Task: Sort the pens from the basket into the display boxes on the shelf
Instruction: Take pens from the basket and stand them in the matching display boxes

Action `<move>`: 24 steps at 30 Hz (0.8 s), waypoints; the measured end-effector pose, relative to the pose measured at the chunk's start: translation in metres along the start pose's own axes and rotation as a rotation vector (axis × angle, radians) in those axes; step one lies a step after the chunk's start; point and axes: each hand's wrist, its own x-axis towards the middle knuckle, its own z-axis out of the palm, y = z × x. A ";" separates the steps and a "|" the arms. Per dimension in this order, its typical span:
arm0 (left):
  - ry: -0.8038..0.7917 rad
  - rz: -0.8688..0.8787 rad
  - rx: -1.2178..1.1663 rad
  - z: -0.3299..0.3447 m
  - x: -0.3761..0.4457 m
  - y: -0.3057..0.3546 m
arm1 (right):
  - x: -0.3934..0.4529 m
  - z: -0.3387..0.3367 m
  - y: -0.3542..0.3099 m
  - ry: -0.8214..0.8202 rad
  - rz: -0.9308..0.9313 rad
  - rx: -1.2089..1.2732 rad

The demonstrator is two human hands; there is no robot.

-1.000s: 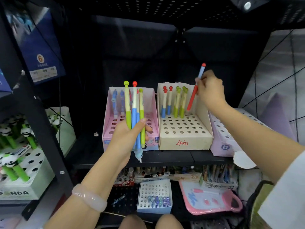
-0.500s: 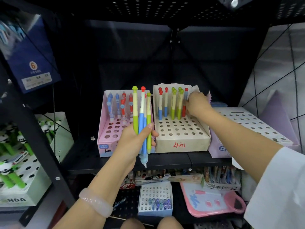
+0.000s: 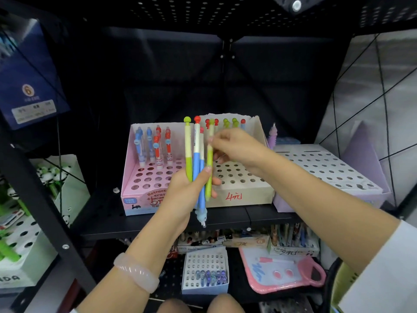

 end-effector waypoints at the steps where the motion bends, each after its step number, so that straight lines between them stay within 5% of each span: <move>1: 0.005 -0.002 -0.002 0.000 0.000 0.000 | 0.002 -0.005 -0.002 0.079 -0.007 0.064; 4: 0.035 -0.012 0.015 -0.002 0.000 -0.001 | 0.007 -0.030 -0.002 0.422 -0.082 0.113; 7: 0.058 -0.029 0.019 -0.003 0.000 -0.001 | 0.010 -0.045 0.013 0.598 -0.148 -0.201; 18: 0.060 -0.044 -0.009 -0.004 -0.003 -0.001 | 0.022 -0.023 0.035 0.569 -0.179 -0.590; 24: 0.055 -0.034 -0.011 -0.007 -0.003 -0.002 | 0.020 -0.016 0.044 0.393 -0.130 -0.682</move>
